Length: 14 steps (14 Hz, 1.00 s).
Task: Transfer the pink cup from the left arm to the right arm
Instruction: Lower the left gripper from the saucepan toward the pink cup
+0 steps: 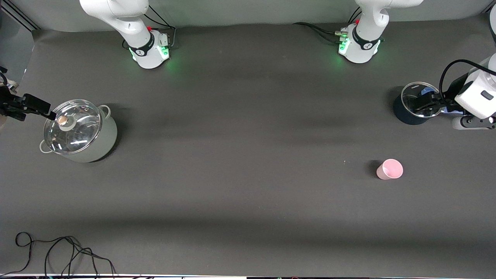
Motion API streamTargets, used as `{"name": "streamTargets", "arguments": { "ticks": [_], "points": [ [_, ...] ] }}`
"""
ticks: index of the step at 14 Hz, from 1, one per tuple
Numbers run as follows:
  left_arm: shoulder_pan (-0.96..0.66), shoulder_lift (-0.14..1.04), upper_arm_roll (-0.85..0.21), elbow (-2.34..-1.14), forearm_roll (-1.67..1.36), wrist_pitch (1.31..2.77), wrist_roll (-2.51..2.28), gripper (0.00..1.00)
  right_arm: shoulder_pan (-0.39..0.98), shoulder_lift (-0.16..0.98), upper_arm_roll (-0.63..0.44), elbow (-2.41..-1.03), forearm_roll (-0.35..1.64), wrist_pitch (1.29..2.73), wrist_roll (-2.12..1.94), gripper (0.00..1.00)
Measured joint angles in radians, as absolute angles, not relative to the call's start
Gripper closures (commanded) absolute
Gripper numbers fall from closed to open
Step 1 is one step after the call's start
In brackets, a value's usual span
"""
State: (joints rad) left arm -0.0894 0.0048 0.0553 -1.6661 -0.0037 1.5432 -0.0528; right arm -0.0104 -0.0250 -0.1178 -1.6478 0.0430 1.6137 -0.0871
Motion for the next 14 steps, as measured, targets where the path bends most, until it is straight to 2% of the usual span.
{"name": "streamTargets", "arguments": {
  "ticks": [14],
  "points": [
    [-0.089,0.005,0.052,-1.654,0.000,1.546,-0.049,0.00,-0.011,-0.023,-0.118,-1.648,0.043,1.609,-0.083,0.00]
  ]
}}
